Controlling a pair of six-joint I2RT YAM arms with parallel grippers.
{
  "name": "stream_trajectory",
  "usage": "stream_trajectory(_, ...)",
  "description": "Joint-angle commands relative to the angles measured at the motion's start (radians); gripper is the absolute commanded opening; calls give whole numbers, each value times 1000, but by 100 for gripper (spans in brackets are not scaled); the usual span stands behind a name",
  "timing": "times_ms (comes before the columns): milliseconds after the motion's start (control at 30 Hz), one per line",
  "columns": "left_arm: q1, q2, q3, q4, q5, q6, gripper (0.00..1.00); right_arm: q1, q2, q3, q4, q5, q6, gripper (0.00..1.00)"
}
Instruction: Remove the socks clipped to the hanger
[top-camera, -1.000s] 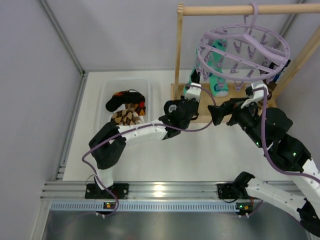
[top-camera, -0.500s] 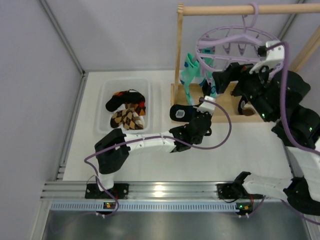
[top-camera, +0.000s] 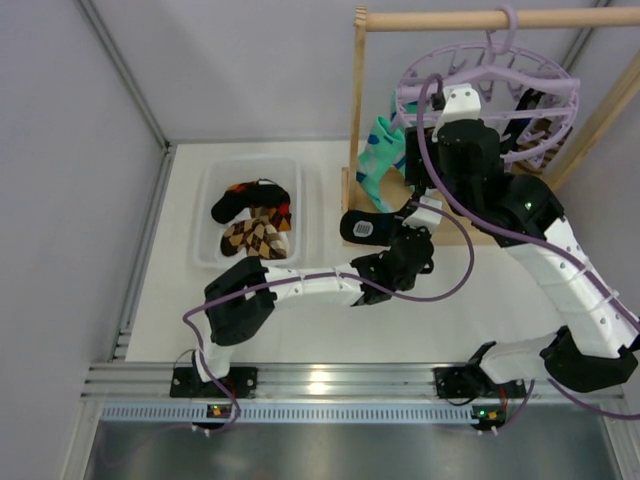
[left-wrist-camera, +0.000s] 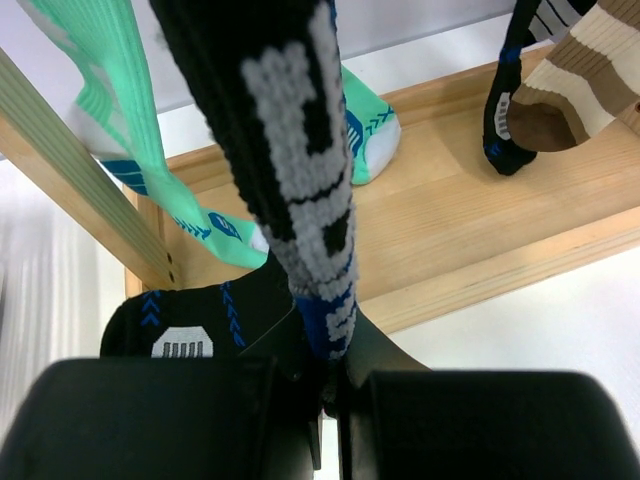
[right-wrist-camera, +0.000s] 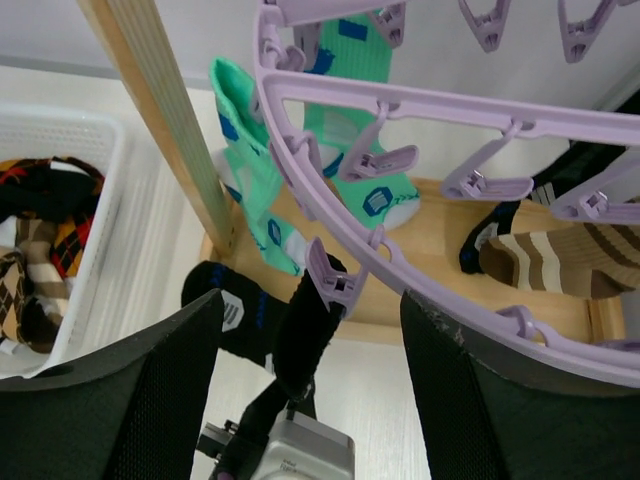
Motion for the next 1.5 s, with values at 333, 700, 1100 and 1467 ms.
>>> stream_trajectory(333, -24, -14, 47, 51, -2, 29, 0, -15, -26, -109, 69, 83, 19, 63)
stream_trajectory(700, -33, -34, 38, 52, -7, 35, 0, -31, 26, -116, 157, 116, 0, 60)
stream_trajectory(1100, -38, -48, 32, 52, 6, 24, 0, -44, 66, -146, 217, 226, -26, 54)
stream_trajectory(1467, -42, -43, 43, 52, -11, 33, 0, -43, 31, -230, 307, 289, -30, 52)
